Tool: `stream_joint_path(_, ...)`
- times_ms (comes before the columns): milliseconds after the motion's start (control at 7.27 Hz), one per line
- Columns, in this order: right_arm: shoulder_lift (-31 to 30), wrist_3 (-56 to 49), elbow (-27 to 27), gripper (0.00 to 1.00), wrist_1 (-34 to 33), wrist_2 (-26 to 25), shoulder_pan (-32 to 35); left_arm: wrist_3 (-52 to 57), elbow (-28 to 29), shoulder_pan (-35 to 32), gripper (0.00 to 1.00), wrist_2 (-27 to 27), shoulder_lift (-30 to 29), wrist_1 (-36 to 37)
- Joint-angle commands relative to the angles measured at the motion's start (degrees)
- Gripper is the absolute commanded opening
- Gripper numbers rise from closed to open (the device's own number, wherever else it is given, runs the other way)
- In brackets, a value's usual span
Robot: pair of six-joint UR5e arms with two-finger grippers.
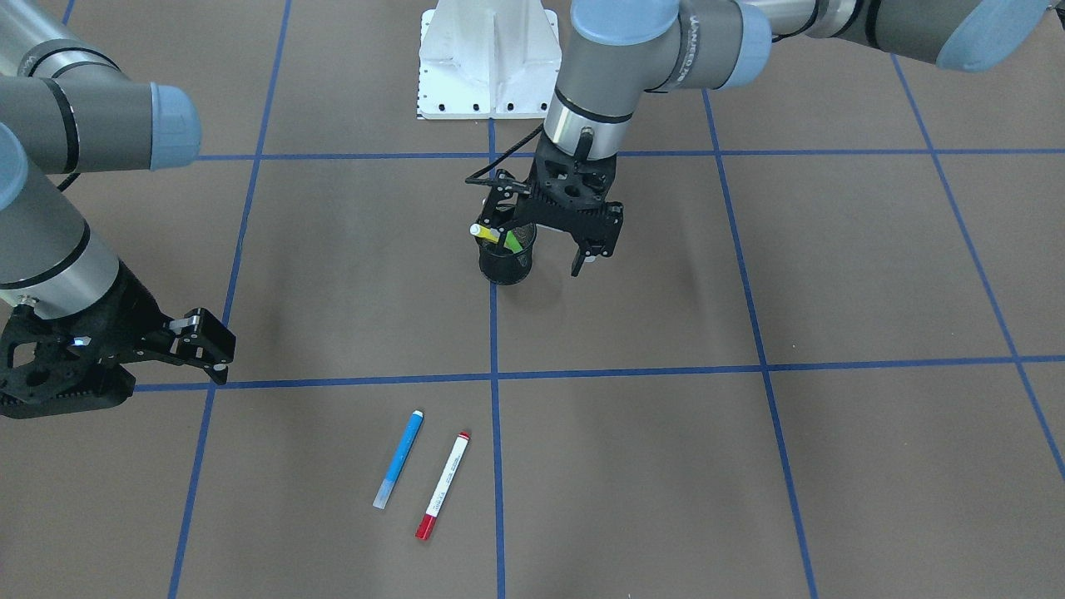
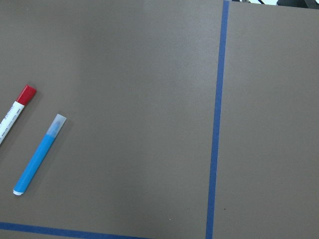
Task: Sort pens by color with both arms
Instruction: 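Open the left gripper to release the marker and draw the left arm back, then move the right gripper back over the pen cup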
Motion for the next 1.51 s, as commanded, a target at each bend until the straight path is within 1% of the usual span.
stream_joint_path(0,0.3,6.5,4.0,1.00,0.1,-0.4,-3.7,0.6,-8.7,-0.6,0.99,-4.2,8.7,1.1)
stream_joint_path(138,0.6,10.0,6.0,1.00,0.1,-0.9,-5.9,3.9,-10.8,-1.4,0.99,-4.5,11.1,1.2)
stream_joint_path(275,0.8,13.7,7.0,0.99,2.2,-3.9,-8.7,7.0,-12.4,-1.7,0.99,-4.5,14.1,1.1)
stream_joint_path(413,0.8,17.0,7.4,0.99,4.3,-6.2,-11.7,10.1,-12.9,-2.4,0.99,-4.5,15.8,1.0)
stream_joint_path(688,2.3,22.7,8.9,0.95,4.4,-9.7,-17.4,15.8,-13.3,-4.3,0.99,-5.9,18.3,1.0)
stream_joint_path(825,2.3,23.0,10.5,0.93,4.4,-10.9,-20.2,19.2,-13.3,-5.9,0.99,-7.5,18.5,1.0)
stream_joint_path(1101,2.2,22.7,11.1,0.90,4.0,-11.0,-22.7,19.5,-13.3,-6.1,0.99,-7.7,19.3,0.9)
stream_joint_path(1238,2.2,22.4,10.9,0.85,3.9,-11.0,-24.5,19.5,-13.3,-6.1,0.99,-7.7,19.4,0.7)
stream_joint_path(1376,2.3,22.1,10.9,0.77,4.9,-11.0,-25.6,19.4,-13.3,-6.1,0.99,-7.7,19.3,0.6)
